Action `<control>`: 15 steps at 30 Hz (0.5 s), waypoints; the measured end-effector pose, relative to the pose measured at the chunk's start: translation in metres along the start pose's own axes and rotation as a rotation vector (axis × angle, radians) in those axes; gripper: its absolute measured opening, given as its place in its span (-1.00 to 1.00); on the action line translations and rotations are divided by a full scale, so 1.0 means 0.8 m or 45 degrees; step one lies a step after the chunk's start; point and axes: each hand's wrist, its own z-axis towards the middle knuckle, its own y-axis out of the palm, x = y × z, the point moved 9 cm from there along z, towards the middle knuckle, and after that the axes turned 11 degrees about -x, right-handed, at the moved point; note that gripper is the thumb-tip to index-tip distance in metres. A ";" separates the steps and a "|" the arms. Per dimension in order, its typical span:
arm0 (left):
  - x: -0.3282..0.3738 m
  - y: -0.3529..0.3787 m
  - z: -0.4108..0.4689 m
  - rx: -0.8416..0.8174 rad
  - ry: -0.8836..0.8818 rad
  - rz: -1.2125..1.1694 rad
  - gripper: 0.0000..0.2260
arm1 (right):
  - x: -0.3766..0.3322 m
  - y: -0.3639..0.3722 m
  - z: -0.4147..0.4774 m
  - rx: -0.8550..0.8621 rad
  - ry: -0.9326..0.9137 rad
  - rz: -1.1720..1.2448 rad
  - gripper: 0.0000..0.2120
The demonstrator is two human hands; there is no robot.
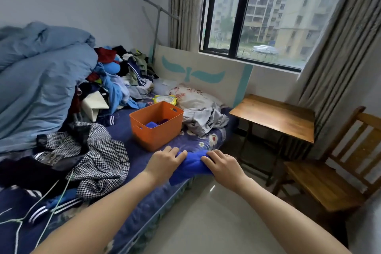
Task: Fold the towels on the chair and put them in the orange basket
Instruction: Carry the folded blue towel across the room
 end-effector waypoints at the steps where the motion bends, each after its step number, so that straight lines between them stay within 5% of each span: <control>1: -0.007 0.014 0.011 -0.018 -0.016 -0.005 -0.33 | 0.011 0.018 0.008 -0.014 -0.017 0.003 -0.76; 4: -0.033 0.051 0.043 0.032 -0.066 -0.031 -0.37 | 0.044 0.066 0.041 -0.081 -0.067 -0.002 -0.76; 8: -0.082 0.102 0.095 0.088 -0.132 -0.120 -0.67 | 0.090 0.124 0.094 -0.100 -0.144 -0.007 -0.74; 13: -0.127 0.174 0.178 0.104 -0.112 -0.288 -0.40 | 0.177 0.203 0.143 -0.162 -0.125 0.034 -0.53; 15: -0.132 0.196 0.209 0.119 -0.090 -0.321 -0.54 | 0.209 0.226 0.151 -0.156 -0.075 0.084 -0.60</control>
